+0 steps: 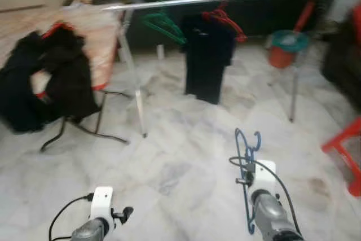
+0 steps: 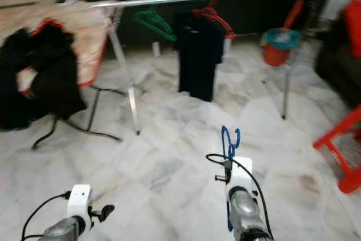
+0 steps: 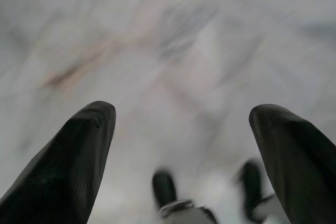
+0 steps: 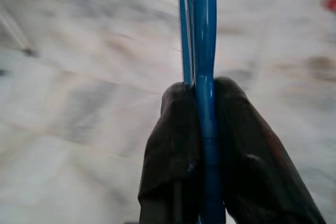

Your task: Hang hanger

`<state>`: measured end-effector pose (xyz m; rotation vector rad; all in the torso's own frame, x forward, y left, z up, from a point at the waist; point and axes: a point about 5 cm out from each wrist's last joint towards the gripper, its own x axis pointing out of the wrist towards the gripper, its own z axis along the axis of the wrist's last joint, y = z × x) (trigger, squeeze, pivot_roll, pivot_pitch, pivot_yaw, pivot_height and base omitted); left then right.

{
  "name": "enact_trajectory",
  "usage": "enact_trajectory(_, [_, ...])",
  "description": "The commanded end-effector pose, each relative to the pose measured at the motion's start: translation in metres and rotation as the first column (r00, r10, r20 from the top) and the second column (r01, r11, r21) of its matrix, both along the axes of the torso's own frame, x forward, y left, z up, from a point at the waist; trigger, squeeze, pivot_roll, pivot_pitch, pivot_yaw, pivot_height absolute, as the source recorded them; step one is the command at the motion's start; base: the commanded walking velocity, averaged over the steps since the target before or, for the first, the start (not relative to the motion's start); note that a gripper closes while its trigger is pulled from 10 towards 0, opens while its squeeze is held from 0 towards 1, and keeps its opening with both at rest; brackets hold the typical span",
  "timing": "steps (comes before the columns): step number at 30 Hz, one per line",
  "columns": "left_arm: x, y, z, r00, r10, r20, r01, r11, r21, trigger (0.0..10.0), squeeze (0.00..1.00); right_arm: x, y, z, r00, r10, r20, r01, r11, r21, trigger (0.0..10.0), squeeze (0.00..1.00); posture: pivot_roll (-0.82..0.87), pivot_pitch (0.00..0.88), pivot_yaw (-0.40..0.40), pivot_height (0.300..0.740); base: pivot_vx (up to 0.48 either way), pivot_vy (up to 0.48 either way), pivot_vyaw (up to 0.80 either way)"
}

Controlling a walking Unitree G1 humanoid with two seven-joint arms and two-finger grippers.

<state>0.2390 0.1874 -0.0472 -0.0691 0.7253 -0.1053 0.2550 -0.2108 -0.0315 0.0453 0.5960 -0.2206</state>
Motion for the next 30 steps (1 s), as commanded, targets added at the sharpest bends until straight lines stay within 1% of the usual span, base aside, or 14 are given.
enact_trajectory(1, [-0.007,0.017,-0.002,0.999,0.041,-0.019,-0.041,0.999,0.022,10.0,0.00,0.010,0.013,0.006,0.999,0.022,0.032,-0.022,1.000,0.021,10.0,0.00,-0.01,0.035,0.032,0.740,0.420,0.000,0.00])
enact_trajectory(6, [-0.011,0.017,-0.005,0.999,0.030,-0.029,-0.029,0.999,0.028,10.0,0.00,0.009,0.016,0.004,0.999,0.024,0.033,-0.025,0.999,0.028,10.0,0.00,0.00,0.024,0.037,0.740,0.442,0.000,0.00])
enact_trajectory(9, [-0.015,0.018,-0.007,0.998,0.039,-0.041,-0.038,0.999,0.024,10.0,0.00,0.008,0.017,0.003,0.999,0.025,0.032,-0.026,0.999,0.033,10.0,0.00,0.00,0.022,0.036,0.740,0.449,0.000,0.00])
enact_trajectory(16, [-0.020,0.017,-0.011,0.998,0.033,-0.057,-0.032,0.999,0.021,10.0,0.00,0.006,0.012,0.004,0.999,0.001,0.048,-0.003,0.999,0.032,10.0,0.00,0.00,0.017,0.037,0.740,0.451,0.000,0.00])
enact_trajectory(20, [-0.020,0.015,-0.011,0.998,0.023,-0.063,-0.022,1.000,0.021,10.0,0.00,0.007,0.012,0.004,0.998,-0.002,0.057,0.000,0.999,0.038,10.0,0.00,-0.01,0.006,0.036,0.740,0.453,0.000,0.00])
enact_trajectory(25, [-0.018,0.012,-0.011,0.998,0.017,-0.061,-0.016,1.000,0.016,10.0,0.00,0.012,0.013,0.010,0.996,0.005,0.092,-0.009,0.999,0.045,10.0,0.00,-0.03,0.000,0.035,0.740,0.451,0.000,0.00])
enact_trajectory(30, [-0.017,0.009,-0.011,0.998,0.019,-0.062,-0.019,1.000,0.013,10.0,0.00,0.013,0.009,0.012,0.995,-0.018,0.097,0.013,0.999,0.044,10.0,0.00,-0.03,0.001,0.030,0.740,0.452,0.000,0.00])
